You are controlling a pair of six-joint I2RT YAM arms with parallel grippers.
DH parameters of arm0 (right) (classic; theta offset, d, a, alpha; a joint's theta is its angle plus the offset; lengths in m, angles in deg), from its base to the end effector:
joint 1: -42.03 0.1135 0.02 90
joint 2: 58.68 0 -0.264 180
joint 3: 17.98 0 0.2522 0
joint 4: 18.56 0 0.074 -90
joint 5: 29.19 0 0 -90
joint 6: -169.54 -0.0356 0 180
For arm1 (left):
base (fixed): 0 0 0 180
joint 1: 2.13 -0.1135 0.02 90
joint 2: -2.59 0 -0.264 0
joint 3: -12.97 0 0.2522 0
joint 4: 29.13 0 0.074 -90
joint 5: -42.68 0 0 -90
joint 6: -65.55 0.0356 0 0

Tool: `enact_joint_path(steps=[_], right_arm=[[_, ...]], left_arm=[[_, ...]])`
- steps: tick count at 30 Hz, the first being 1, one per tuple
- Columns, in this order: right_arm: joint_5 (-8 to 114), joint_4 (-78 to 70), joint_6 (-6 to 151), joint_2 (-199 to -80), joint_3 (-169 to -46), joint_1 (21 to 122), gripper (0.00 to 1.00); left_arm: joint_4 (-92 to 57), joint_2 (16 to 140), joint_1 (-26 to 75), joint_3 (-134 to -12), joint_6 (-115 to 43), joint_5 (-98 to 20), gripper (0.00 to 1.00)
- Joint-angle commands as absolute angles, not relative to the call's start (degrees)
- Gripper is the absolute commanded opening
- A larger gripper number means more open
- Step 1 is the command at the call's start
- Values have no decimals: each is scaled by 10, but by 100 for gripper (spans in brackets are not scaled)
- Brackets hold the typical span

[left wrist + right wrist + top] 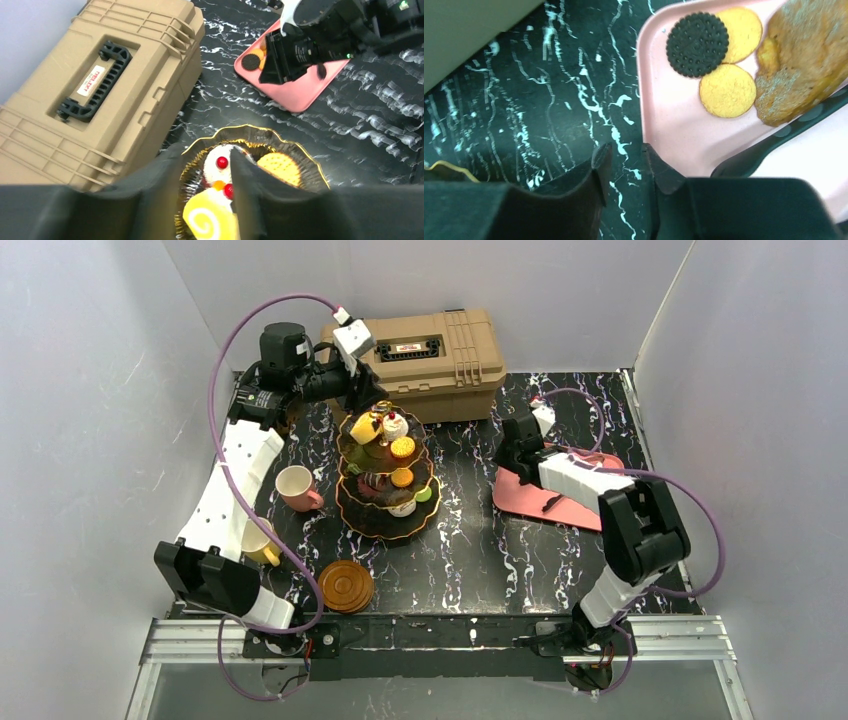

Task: Serve the afternoon tea
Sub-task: Move the tray at the center of the board, then move the desert table to the center of the board.

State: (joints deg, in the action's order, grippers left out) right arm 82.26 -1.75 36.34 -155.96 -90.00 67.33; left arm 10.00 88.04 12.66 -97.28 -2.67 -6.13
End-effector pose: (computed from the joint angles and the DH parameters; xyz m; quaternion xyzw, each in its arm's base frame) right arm 0.3320 0.1425 0.1960 0.2143 0.8751 0.0840 0.4256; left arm 0.3089 -0.1058 0.4575 0.4368 0.6343 -0.2423 0.5901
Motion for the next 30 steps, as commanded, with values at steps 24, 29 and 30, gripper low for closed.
enact_joint_path(steps=[24, 29, 30], right_arm=[[771, -14, 407, -1431, -911, 674, 53], [767, -14, 408, -1415, -911, 674, 52], [767, -13, 408, -1412, -911, 674, 52]], left_arm=[[268, 810, 126, -1034, -34, 35, 70], [300, 848, 126, -1044, -43, 0, 59], [308, 860, 127, -1053, -51, 0, 57]])
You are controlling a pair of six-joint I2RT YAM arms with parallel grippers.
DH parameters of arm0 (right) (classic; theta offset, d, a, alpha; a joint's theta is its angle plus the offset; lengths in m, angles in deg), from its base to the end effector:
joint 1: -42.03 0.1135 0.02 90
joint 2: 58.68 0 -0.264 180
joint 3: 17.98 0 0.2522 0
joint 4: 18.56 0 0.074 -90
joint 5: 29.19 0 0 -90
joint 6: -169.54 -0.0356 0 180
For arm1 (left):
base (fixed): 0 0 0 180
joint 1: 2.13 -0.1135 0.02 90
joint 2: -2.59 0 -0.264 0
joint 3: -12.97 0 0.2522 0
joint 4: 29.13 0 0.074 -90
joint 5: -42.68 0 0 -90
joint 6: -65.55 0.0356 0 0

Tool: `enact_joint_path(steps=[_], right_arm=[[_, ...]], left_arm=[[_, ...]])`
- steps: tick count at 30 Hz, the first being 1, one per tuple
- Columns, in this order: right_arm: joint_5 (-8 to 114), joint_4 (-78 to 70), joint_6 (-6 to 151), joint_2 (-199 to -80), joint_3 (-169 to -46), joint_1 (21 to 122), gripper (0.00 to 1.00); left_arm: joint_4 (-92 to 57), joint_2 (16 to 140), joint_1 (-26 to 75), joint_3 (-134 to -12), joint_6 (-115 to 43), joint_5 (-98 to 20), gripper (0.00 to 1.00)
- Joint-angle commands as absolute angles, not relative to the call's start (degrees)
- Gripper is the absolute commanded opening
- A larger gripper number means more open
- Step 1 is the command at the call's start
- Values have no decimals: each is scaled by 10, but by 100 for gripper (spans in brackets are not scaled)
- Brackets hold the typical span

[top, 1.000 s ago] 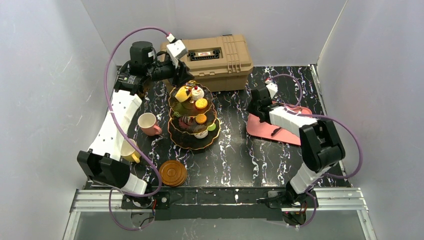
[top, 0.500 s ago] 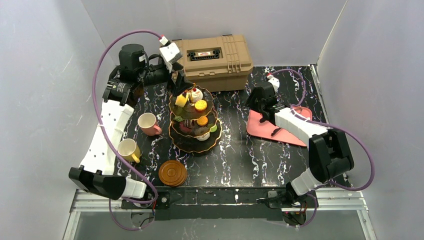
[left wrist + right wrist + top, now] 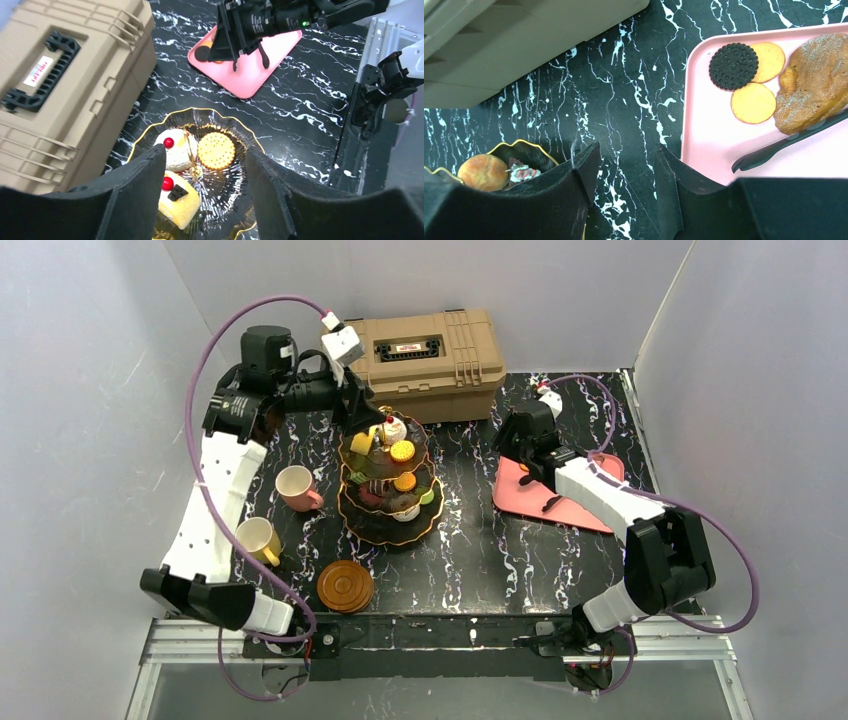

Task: Serve the afternoon tea
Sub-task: Move the desert table to the center of the board.

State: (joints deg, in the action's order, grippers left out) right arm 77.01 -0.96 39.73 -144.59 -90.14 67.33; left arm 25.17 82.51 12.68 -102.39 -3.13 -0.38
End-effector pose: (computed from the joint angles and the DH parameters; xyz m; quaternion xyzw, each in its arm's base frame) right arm 0.3103 0.1357 0.2606 0.1775 0.8475 0.1574 0.4748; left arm 0.2566 -0.0947 0.4879 0.4516 0.6375 -0.2931 0.5511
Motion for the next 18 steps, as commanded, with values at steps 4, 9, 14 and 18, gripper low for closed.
enact_joint_path(steps=[4, 9, 14, 18], right_arm=[[765, -11, 409, -1400, -909, 674, 51], [764, -10, 409, -1392, -907, 674, 50], [770, -8, 411, -1387, -905, 674, 49], [768, -14, 411, -1389, -901, 674, 48]], left_arm=[[329, 897, 131, -1088, -59, -16, 50], [330, 910, 139, -1083, -49, -29, 38], [333, 903, 141, -1074, -33, -25, 9], [302, 894, 153, -1062, -38, -21, 0]])
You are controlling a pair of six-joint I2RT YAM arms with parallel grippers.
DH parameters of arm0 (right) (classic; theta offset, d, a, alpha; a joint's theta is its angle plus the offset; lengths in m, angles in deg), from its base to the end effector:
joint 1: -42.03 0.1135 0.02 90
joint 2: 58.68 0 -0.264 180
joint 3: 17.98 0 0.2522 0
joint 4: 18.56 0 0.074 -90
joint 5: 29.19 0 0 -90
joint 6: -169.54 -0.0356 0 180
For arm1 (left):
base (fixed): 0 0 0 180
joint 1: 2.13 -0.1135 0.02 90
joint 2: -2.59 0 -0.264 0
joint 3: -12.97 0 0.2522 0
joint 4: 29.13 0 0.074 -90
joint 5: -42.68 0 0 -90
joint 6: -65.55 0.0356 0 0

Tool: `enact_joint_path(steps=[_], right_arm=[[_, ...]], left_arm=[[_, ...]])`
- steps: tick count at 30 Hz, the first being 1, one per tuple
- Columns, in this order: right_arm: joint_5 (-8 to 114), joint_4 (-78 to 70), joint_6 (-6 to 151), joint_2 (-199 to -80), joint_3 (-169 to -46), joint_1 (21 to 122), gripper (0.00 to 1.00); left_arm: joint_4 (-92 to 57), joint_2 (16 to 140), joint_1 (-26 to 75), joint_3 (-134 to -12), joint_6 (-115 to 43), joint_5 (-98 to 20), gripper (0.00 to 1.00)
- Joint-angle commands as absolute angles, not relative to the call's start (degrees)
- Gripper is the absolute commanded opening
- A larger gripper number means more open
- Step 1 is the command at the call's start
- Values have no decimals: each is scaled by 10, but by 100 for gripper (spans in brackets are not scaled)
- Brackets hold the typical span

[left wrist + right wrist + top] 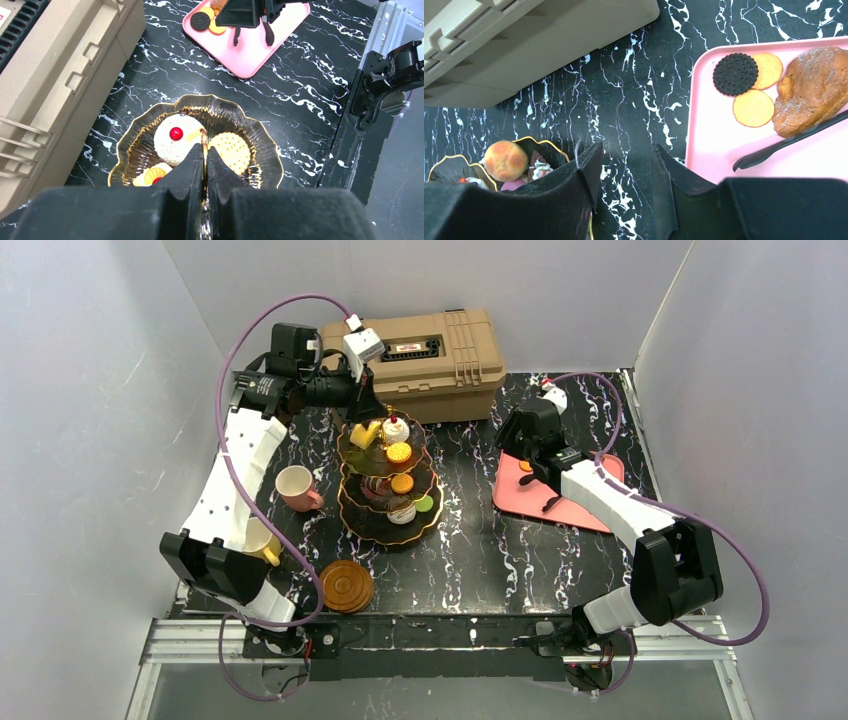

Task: Serve the afternoon tea
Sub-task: Move the desert table to the center of the board.

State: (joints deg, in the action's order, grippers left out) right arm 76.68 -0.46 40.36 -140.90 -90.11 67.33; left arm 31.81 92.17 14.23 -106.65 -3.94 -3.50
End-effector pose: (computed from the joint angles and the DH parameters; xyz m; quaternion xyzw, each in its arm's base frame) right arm 0.3007 0.1314 0.2798 0.1731 0.8350 0.1712 0.4935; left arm 0.3019 -0.1143 0.4526 0.4298 0.7075 -0.3078 0.4690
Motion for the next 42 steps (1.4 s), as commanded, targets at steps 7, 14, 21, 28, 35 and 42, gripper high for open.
enact_joint_path(steps=[7, 14, 21, 28, 35, 42], right_arm=[[782, -14, 423, -1378, -893, 674, 47], [801, -7, 435, -1359, -884, 673, 47], [807, -8, 435, -1332, -860, 667, 46], [811, -12, 419, -1300, -826, 663, 46], [813, -10, 412, -1278, -798, 663, 45], [798, 18, 432, -1233, -789, 665, 55]], left_arm=[[217, 920, 176, -1075, -49, -20, 0], [170, 975, 210, -1129, -63, -27, 0], [136, 1041, 237, -1190, -56, -44, 0], [113, 1094, 256, -1252, -50, -46, 0], [79, 1097, 271, -1229, -29, -54, 0], [103, 1055, 273, -1219, -47, -55, 97]])
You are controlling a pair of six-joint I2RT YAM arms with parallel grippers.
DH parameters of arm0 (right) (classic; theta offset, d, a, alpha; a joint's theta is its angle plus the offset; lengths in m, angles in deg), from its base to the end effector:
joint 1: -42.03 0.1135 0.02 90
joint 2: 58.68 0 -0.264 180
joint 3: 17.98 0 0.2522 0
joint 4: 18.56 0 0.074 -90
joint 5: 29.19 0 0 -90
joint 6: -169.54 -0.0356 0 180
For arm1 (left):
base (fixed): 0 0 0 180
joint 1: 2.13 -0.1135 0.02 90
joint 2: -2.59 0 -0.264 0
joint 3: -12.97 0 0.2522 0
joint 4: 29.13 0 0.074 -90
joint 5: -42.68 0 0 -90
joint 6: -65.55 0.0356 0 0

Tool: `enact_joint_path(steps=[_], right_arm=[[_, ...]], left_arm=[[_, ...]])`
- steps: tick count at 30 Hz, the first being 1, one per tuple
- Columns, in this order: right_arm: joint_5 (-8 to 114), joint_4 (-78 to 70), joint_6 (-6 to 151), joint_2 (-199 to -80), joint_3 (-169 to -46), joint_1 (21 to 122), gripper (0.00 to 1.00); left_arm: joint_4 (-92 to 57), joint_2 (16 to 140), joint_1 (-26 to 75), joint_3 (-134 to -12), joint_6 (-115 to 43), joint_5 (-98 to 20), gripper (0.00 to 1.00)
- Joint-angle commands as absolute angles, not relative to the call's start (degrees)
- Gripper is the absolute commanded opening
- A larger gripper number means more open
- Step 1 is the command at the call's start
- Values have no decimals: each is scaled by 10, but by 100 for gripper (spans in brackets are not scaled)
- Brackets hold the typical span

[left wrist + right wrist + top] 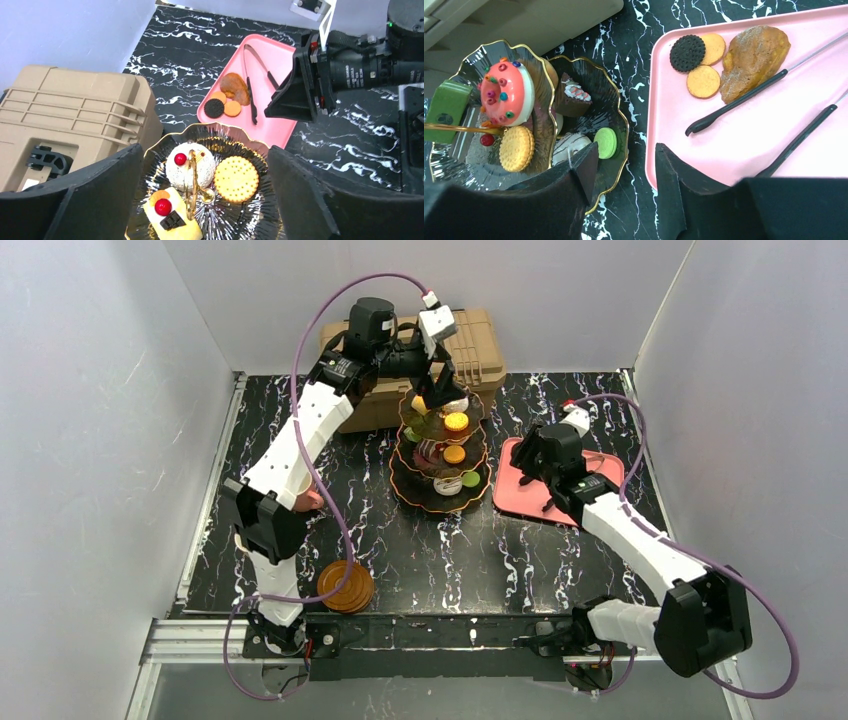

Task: Serve the afternoon tea
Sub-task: Move the desert table to the center of the board, then adjust the coaster at the center of the board.

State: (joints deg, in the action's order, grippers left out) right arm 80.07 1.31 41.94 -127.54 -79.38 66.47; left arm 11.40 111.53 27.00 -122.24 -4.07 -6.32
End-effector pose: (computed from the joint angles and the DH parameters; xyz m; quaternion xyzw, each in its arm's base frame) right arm 0.2511 0.1012 0.2776 0.1829 0.8266 0.1418 0.5130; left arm 0.3639 -0.2295 0.4500 0.5048 0.5814 -0.3195 0.5522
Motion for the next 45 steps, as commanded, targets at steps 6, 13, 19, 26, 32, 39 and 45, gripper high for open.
enact_joint_path(steps=[6, 13, 19, 26, 32, 39, 45], right_arm=[[830, 54, 478, -1185, -815, 747, 76], [885, 66, 552, -1243, -881, 997, 87], [889, 26, 627, -1385, -958, 1193, 98], [848, -42, 737, -1581, -1039, 1306, 98], [891, -79, 747, -1672, -1085, 1333, 98], [904, -114, 709, -1678, -1047, 1315, 98], [865, -145, 673, -1660, -985, 1275, 95]], left_arm=[[139, 968, 253, -1177, -74, -87, 98], [259, 892, 128, -1168, -147, -98, 98], [317, 801, 5, -1060, -177, -125, 98], [346, 741, -106, -959, -233, -114, 98], [355, 715, -146, -915, -230, -108, 98], [359, 702, -155, -917, -216, -106, 98], [357, 706, -156, -923, -234, -94, 98]])
